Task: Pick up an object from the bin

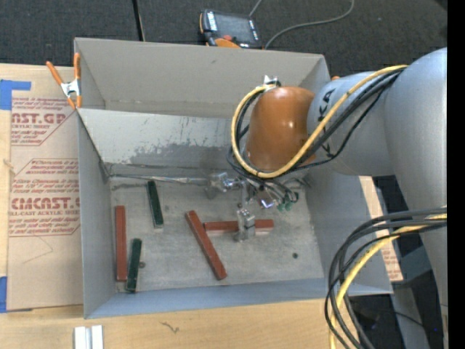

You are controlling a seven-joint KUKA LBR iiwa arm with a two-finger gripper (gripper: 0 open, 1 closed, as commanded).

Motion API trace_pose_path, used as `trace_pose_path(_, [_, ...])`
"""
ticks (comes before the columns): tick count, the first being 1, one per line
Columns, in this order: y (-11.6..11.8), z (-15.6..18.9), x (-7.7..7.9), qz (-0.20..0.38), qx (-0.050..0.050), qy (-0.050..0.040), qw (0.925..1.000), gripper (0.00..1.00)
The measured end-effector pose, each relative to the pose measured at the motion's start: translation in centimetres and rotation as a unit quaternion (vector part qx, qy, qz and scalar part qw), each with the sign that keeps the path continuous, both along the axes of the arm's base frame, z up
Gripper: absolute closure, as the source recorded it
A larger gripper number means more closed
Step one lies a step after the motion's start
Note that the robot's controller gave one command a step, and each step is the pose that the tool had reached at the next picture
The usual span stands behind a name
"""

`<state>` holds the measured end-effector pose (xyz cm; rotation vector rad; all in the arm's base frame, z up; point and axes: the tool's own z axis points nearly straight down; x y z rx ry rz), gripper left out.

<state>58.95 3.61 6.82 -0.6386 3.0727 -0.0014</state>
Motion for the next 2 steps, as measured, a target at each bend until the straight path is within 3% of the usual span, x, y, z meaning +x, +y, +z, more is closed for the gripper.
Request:
trace_pose_path(1, [0.2,0.3,-0.1,0.001,0.001,0.0010,1.0000,1.00])
trace_pose_path(2, [3.3,14.2,0.3,0.002,0.001,-0.0038,1.0000,1.00])
